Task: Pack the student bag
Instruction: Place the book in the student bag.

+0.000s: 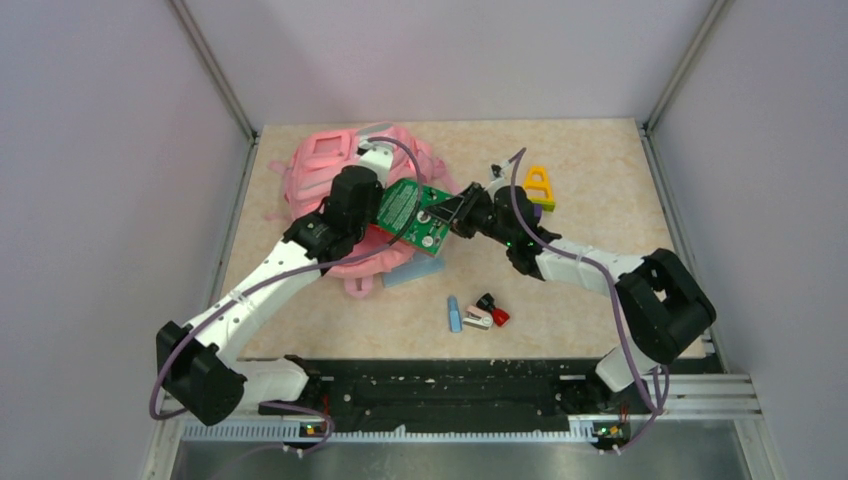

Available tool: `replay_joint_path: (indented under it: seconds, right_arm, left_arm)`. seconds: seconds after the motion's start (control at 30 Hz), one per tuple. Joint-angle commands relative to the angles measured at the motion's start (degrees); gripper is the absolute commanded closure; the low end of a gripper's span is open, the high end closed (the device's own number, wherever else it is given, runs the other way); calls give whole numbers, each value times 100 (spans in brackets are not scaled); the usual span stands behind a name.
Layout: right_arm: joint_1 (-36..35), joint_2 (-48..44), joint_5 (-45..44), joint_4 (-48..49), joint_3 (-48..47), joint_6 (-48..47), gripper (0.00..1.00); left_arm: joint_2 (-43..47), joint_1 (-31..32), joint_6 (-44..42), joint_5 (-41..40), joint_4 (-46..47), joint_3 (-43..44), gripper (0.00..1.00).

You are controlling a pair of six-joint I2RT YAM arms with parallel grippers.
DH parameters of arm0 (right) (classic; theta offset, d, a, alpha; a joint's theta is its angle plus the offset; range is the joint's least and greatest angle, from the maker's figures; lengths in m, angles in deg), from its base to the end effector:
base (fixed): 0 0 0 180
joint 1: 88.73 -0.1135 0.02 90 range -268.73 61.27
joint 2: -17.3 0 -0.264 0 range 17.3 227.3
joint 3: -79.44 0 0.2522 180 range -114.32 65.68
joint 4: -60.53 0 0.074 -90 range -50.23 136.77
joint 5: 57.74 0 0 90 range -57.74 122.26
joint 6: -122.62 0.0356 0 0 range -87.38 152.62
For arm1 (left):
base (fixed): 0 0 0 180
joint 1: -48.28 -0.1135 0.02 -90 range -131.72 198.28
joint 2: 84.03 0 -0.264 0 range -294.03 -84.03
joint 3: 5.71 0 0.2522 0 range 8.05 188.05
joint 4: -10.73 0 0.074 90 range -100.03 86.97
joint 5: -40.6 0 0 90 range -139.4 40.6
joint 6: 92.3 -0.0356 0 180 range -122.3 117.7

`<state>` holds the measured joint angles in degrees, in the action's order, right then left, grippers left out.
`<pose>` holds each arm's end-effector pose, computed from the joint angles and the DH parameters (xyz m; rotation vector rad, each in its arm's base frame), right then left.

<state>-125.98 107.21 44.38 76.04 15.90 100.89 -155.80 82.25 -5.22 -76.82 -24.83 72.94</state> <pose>0.2760 0.2193 0.2450 0.3687 1.9900 1.4559 0.2417 -0.1431 0.3438 0.3572 1.9822 0.1523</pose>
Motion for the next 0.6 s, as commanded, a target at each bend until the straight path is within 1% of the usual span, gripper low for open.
replay_joint_path:
  seconds: [0.0, 0.23, 0.33, 0.57]
  right_arm:
    - [-176, 43, -1122, 1393, -219, 248, 100]
    - [-467, 792, -2018, 1410, -954, 239, 100]
    - [-519, 1172, -2382, 1431, -1386, 199, 100]
    - [-552, 2291, -2592, 1415, -2552, 4, 100]
  left_arm:
    - [578, -22, 271, 476, 919, -117, 100]
    - [703, -31, 271, 645, 931, -217, 100]
    - [721, -71, 521, 833, 906, -212, 100]
    - [682, -167, 708, 1129, 815, -167, 100]
